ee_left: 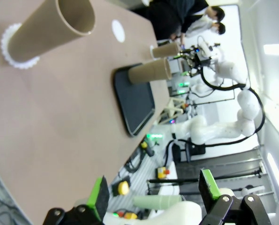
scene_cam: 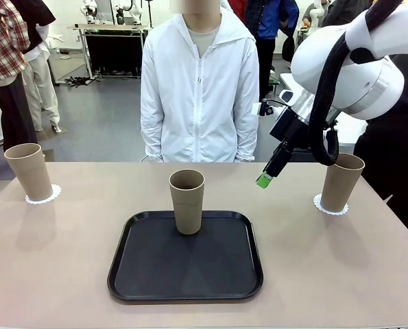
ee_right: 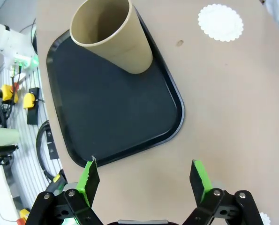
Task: Place coasters on the table and set cups on them.
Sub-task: Take one Reusable plastic cup from the Flat Tray and place it on a coaster set by the human.
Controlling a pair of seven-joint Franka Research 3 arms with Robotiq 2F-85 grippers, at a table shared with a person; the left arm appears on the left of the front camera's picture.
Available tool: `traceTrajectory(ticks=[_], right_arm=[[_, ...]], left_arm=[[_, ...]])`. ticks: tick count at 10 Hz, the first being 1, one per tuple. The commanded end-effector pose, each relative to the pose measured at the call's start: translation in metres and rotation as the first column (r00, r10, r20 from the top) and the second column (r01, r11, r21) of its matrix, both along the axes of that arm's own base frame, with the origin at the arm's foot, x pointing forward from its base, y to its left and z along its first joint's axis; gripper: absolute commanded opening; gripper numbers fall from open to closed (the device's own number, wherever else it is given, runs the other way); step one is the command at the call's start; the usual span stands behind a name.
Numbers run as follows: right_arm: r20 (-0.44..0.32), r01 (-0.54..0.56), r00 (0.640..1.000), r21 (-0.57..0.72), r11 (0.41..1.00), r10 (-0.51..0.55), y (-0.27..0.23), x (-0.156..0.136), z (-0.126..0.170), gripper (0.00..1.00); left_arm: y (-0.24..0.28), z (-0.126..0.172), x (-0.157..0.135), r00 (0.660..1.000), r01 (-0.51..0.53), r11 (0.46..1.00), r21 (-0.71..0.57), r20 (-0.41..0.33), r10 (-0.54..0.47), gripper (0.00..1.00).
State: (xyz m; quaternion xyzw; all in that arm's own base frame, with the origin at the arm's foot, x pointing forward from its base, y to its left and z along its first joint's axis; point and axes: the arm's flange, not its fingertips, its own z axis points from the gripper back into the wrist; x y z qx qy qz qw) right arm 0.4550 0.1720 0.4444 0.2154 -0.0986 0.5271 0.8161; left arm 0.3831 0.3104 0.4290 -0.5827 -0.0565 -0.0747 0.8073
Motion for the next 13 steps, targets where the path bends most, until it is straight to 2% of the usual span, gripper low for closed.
traceTrajectory(ticks=[1, 6, 7, 8, 10, 13], right_arm=[[-0.003, 0.022, 1.000, -0.001, 1.000, -0.022, 0.001, -0.002, 0.005, 1.00], [0.003, 0.005, 1.000, 0.001, 1.000, -0.005, 0.000, -0.001, 0.003, 1.00], [0.094, -0.127, 0.989, 0.126, 0.984, 0.115, 0.003, 0.001, -0.005, 1.00], [0.151, -0.237, 0.967, 0.230, 0.944, 0.206, 0.008, 0.005, -0.020, 1.00], [0.226, -0.272, 0.955, 0.412, 0.870, 0.191, 0.005, 0.008, -0.044, 1.00], [0.389, -0.292, 0.918, 0.534, 0.794, 0.076, -0.005, -0.010, -0.071, 1.00]], left_arm=[[0.000, 0.003, 0.000, 1.000, -0.011, 1.000, 0.003, -0.007, 0.011, 1.00], [0.000, 0.003, 0.000, 1.000, -0.011, 1.000, 0.003, -0.007, 0.011, 1.00], [0.000, 0.003, 0.000, 1.000, -0.011, 1.000, 0.003, -0.007, 0.011, 1.00], [0.000, 0.003, 0.000, 1.000, -0.011, 1.000, 0.003, -0.007, 0.011, 1.00], [0.000, 0.003, 0.000, 1.000, -0.011, 1.000, 0.003, -0.007, 0.011, 1.00], [0.000, 0.003, 0.000, 1.000, -0.011, 1.000, 0.003, -0.007, 0.011, 1.00]])
